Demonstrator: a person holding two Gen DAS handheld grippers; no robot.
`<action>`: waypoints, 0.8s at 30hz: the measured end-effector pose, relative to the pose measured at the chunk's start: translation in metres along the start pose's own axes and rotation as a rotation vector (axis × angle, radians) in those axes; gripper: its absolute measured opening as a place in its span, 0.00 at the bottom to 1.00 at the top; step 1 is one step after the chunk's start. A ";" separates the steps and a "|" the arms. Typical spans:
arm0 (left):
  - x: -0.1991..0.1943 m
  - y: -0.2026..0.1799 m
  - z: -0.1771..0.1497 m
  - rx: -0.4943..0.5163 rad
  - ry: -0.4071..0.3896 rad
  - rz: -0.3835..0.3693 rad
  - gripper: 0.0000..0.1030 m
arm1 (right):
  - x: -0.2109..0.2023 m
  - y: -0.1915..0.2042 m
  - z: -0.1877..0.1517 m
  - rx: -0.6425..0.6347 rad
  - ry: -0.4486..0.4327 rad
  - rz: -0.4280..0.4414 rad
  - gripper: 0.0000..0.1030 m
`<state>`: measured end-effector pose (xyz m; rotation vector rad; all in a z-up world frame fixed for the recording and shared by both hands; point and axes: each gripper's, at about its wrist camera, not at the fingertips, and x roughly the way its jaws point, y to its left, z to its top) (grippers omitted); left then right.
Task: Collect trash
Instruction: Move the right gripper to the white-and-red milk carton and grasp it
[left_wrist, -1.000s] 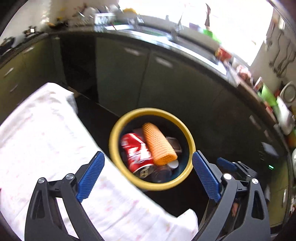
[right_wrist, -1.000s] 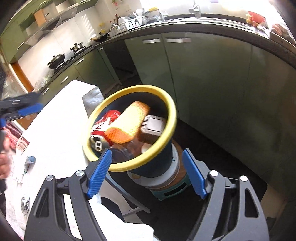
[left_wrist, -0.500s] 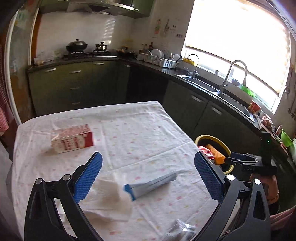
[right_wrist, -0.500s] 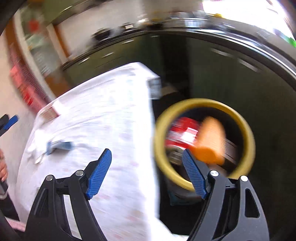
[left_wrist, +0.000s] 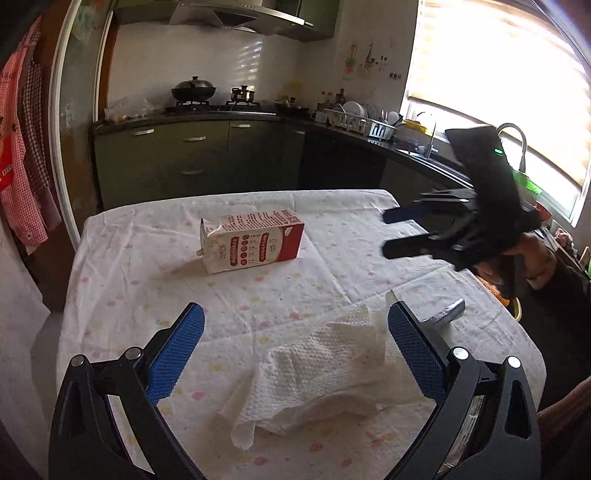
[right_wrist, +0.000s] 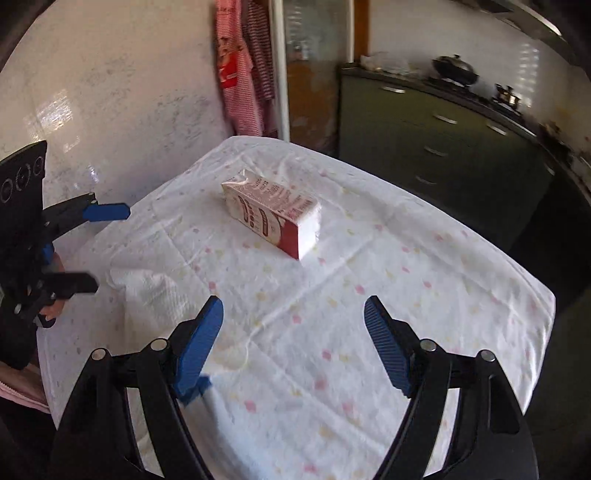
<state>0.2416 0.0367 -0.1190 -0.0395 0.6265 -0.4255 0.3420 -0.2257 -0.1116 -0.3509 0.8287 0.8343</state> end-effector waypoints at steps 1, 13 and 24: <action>0.000 0.000 -0.001 0.006 -0.010 -0.007 0.95 | 0.011 -0.003 0.009 -0.016 0.012 0.016 0.72; 0.006 -0.008 -0.005 0.024 0.005 -0.056 0.95 | 0.095 -0.009 0.064 -0.193 0.100 0.099 0.72; 0.005 -0.010 -0.006 0.024 0.003 -0.063 0.95 | 0.093 0.011 0.060 -0.192 0.109 0.131 0.67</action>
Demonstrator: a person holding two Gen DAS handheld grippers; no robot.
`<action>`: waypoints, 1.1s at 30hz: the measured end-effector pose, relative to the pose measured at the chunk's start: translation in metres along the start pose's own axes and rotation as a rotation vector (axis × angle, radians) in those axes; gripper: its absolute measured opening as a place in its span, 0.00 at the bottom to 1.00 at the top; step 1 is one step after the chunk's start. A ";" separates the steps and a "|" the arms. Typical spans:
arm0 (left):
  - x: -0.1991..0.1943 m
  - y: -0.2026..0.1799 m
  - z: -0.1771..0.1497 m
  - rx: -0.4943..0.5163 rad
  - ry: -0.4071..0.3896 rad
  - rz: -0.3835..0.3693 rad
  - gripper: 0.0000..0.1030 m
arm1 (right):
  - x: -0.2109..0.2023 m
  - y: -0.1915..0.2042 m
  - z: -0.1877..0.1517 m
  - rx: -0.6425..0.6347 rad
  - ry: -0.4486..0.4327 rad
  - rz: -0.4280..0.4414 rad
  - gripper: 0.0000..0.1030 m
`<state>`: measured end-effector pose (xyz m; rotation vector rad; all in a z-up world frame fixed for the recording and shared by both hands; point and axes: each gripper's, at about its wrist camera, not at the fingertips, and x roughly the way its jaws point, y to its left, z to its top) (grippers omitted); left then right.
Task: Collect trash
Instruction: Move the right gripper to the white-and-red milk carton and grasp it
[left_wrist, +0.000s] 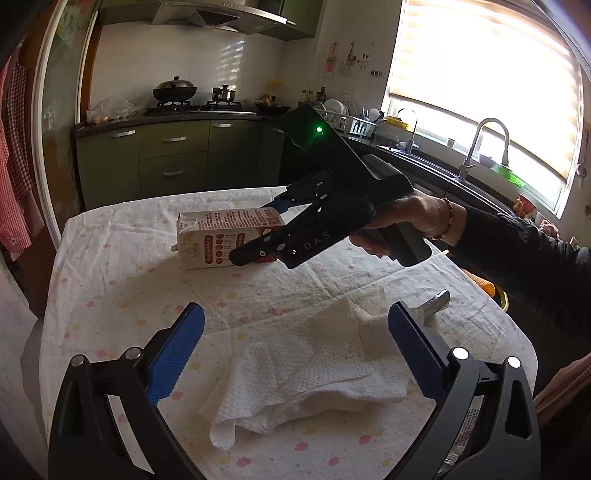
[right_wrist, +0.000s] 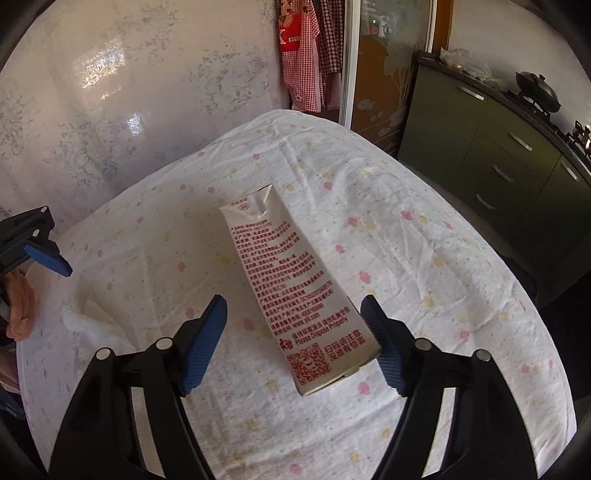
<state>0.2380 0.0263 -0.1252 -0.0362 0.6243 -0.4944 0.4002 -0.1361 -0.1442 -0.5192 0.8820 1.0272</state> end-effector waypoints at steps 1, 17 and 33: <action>-0.001 0.000 0.000 0.000 -0.002 -0.001 0.95 | -0.001 0.003 -0.002 0.001 0.002 0.005 0.64; -0.001 0.000 -0.002 -0.003 0.005 -0.001 0.95 | -0.013 0.037 -0.014 0.113 0.004 -0.071 0.35; -0.001 -0.003 -0.005 0.014 -0.011 0.027 0.95 | -0.109 0.059 -0.081 0.266 -0.058 -0.178 0.35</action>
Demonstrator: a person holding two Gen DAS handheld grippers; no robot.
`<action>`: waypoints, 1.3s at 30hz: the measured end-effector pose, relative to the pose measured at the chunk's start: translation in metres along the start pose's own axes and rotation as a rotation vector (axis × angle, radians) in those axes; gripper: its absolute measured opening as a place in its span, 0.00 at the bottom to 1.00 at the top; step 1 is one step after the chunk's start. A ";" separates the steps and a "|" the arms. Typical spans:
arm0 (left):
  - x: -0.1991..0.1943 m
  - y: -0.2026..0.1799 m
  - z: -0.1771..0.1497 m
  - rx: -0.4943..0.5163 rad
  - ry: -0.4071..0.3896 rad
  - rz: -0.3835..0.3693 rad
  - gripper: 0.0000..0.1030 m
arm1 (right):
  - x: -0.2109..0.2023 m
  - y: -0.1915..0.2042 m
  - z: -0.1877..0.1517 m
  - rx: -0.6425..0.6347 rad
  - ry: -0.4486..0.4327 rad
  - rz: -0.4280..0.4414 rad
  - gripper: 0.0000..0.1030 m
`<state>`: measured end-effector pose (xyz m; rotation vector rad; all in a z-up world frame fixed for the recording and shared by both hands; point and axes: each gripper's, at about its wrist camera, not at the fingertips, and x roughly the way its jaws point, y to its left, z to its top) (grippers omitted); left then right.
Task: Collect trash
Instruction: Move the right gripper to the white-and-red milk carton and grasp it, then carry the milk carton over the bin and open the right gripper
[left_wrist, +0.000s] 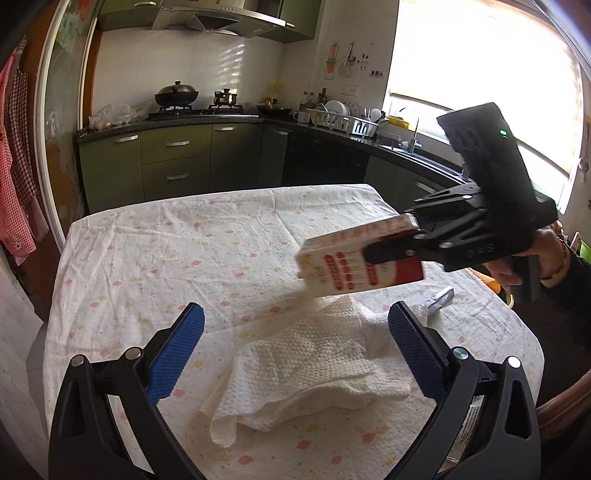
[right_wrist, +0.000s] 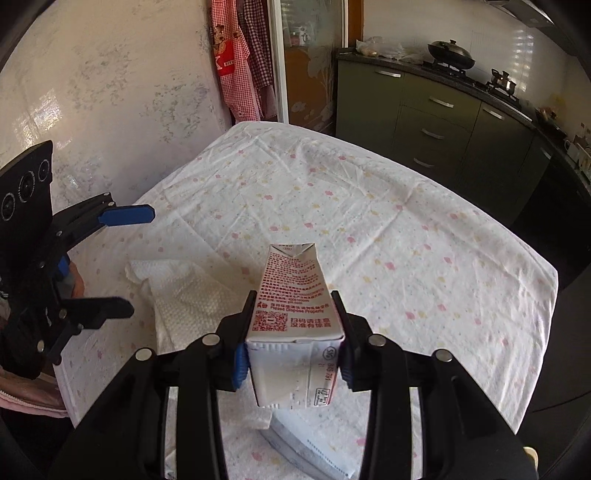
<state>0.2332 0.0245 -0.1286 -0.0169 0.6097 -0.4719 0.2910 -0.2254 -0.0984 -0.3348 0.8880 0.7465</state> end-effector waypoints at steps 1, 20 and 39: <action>0.000 0.000 0.000 -0.003 0.000 -0.001 0.95 | -0.004 -0.001 -0.003 0.006 -0.001 -0.004 0.35; 0.005 0.001 -0.003 -0.005 0.015 0.016 0.95 | -0.151 -0.102 -0.109 0.345 -0.052 -0.353 0.35; 0.012 0.000 -0.005 0.013 0.036 0.026 0.95 | -0.130 -0.223 -0.268 0.766 0.081 -0.675 0.42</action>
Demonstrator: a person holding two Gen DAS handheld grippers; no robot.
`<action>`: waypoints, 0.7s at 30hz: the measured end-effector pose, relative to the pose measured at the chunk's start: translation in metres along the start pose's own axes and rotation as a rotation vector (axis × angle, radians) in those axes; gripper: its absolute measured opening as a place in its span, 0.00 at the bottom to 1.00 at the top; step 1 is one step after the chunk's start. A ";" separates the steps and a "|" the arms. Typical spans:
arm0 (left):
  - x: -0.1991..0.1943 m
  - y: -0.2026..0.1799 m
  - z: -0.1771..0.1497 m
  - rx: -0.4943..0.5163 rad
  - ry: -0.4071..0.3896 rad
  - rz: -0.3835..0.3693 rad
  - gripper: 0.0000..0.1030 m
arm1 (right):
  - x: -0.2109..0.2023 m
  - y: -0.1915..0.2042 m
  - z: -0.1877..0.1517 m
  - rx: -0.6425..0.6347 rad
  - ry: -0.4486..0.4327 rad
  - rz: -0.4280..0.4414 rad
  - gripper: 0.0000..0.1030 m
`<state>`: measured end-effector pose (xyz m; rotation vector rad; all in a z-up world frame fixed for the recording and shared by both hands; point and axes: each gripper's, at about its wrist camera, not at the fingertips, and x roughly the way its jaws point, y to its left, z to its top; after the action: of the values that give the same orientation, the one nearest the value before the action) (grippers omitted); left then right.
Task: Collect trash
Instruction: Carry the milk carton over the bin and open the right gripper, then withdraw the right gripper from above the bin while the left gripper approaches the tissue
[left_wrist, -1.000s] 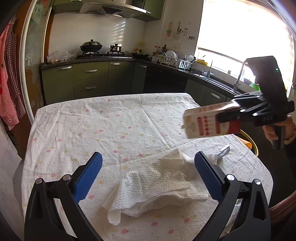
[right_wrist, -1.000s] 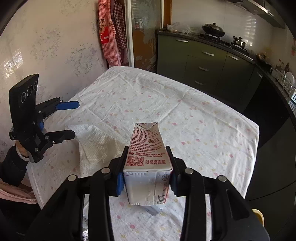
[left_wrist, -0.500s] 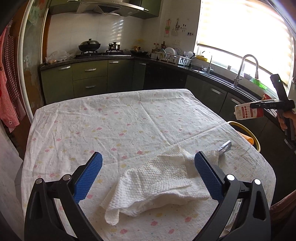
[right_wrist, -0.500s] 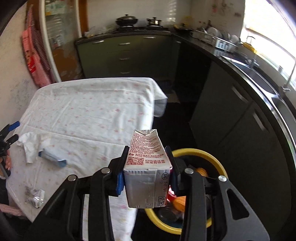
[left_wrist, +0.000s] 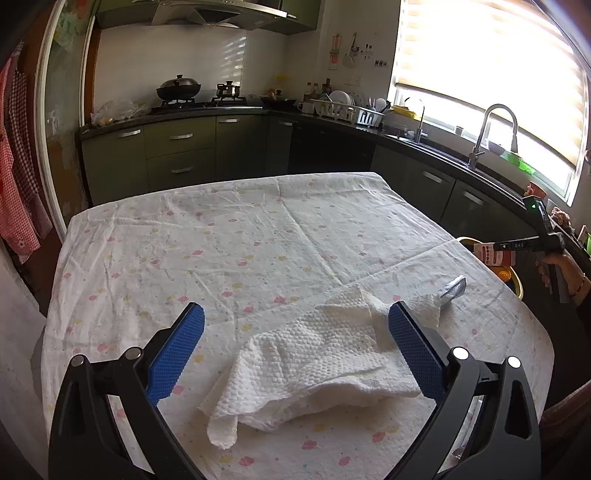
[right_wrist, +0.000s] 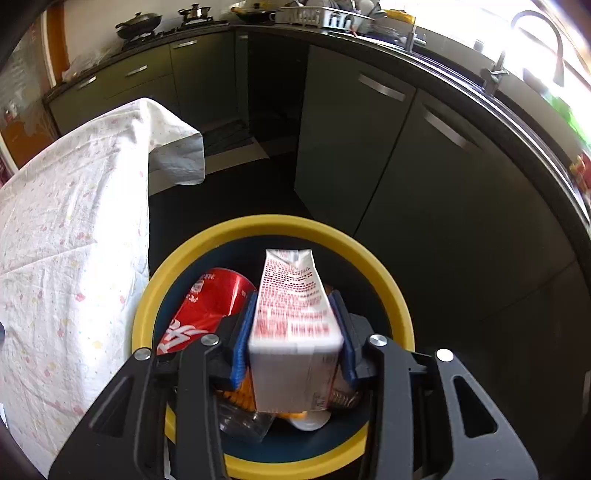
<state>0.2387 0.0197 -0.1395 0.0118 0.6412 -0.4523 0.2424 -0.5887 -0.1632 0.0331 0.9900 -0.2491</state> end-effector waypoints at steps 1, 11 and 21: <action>0.000 0.000 0.000 0.000 0.000 -0.002 0.95 | -0.005 -0.001 -0.004 0.014 -0.013 -0.012 0.49; -0.006 -0.016 0.000 0.055 -0.017 -0.059 0.95 | -0.083 0.019 -0.061 0.073 -0.161 0.056 0.63; -0.004 -0.056 -0.003 0.161 0.107 -0.103 0.95 | -0.111 0.062 -0.090 0.032 -0.181 0.209 0.66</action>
<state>0.2106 -0.0290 -0.1324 0.1569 0.7114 -0.6048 0.1244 -0.4940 -0.1261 0.1401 0.7952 -0.0744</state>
